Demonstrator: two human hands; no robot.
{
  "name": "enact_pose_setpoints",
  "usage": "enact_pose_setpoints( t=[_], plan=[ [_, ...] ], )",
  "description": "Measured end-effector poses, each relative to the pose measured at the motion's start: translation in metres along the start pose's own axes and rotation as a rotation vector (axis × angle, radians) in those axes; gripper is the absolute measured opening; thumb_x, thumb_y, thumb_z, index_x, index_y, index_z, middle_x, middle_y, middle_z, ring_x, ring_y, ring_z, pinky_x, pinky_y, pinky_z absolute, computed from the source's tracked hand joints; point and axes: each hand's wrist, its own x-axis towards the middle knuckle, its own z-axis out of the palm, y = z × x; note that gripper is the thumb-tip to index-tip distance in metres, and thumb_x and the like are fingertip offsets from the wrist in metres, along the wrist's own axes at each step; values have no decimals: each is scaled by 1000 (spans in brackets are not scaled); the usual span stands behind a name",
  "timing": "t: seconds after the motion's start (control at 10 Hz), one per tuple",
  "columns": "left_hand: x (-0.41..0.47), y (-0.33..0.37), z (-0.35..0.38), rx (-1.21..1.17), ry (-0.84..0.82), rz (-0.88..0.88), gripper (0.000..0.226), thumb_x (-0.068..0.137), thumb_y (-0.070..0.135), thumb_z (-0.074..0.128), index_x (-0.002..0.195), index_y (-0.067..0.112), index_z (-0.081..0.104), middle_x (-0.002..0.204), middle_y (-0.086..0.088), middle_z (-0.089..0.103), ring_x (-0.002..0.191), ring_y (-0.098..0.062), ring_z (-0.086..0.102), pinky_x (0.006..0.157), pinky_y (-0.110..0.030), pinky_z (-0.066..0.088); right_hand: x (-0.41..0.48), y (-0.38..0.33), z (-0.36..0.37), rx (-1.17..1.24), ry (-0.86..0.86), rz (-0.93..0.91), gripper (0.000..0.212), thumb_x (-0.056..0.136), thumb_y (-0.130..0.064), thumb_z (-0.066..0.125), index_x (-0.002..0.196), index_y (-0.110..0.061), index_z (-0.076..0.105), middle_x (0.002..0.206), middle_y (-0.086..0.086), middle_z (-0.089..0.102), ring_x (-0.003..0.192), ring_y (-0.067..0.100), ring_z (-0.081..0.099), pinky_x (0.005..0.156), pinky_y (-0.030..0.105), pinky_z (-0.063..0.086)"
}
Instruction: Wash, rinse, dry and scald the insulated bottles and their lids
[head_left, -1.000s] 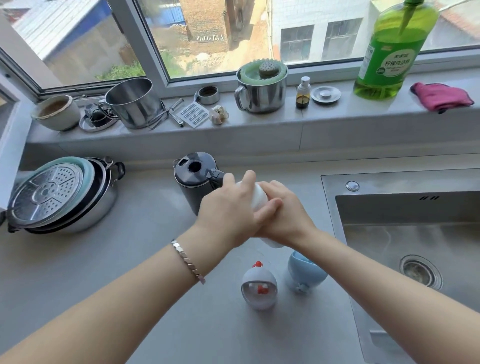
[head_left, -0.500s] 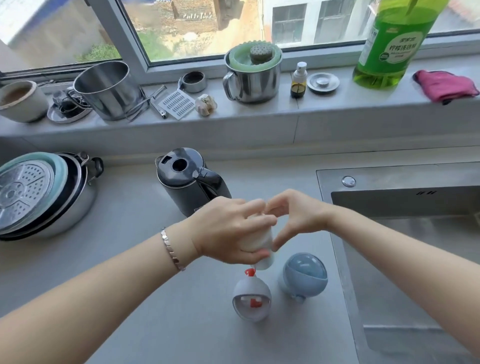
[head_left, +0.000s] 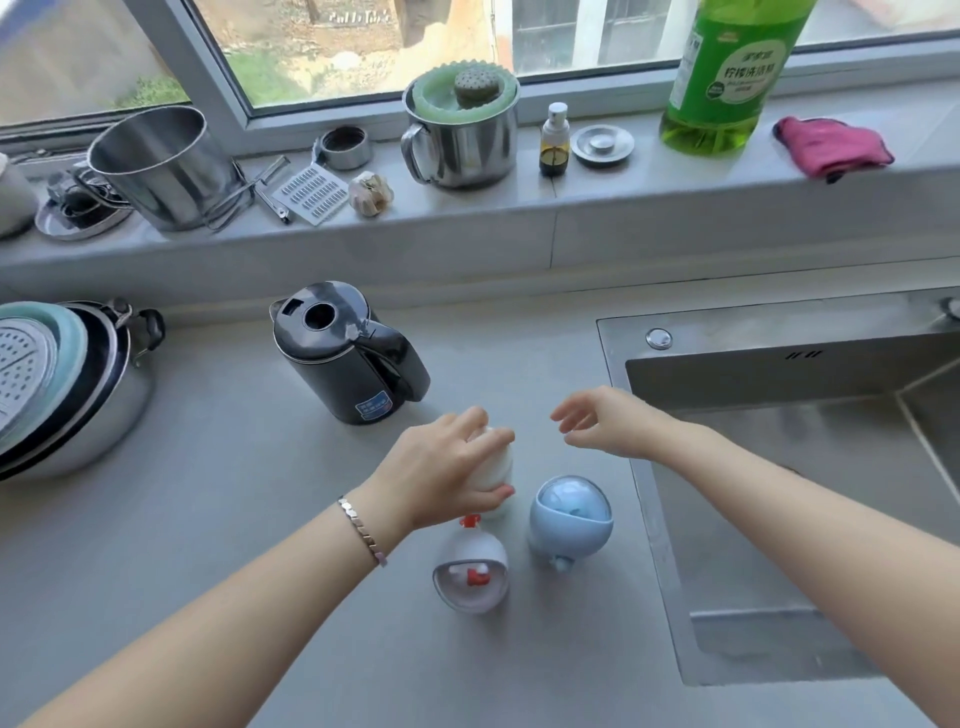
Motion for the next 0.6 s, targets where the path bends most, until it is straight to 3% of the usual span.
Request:
enact_pose_setpoints(
  t=[0.2,0.3,0.4,0.5,0.6],
  plan=[
    [-4,13,-1,-59,13,-182,47,69,60,46,106,31,49,90,0,60,74,-17,59,45,-27,50,-8,10,8,-72,-4,17,25,86,-17,56,110,-20,63,94,-6,62,90,11,59,86,26,48],
    [-9,21,-5,-152,-61,-357,57,69,64,46,116,33,53,105,2,56,94,-13,53,62,-28,49,-12,12,11,-101,-4,27,25,87,-17,55,110,-21,63,94,-7,61,91,12,58,87,26,47],
    [-11,32,-8,-184,-190,-531,57,79,60,56,131,38,43,125,6,41,112,-15,47,79,-28,42,-16,11,14,-145,-22,31,27,87,-17,53,112,-19,62,97,-5,61,92,12,56,86,24,45],
    [-5,42,-19,-143,-257,-573,60,84,59,51,138,39,34,132,3,37,116,-21,44,85,-32,41,-21,8,13,-193,-38,53,28,88,-18,53,114,-19,61,106,-2,63,94,13,55,86,25,44],
    [1,44,-31,-122,-187,-611,57,89,56,47,139,32,37,139,-1,37,123,-24,38,98,-34,35,-28,9,10,-286,-36,106,30,87,-21,54,116,-20,60,114,-1,62,98,15,54,86,26,44]
  ],
)
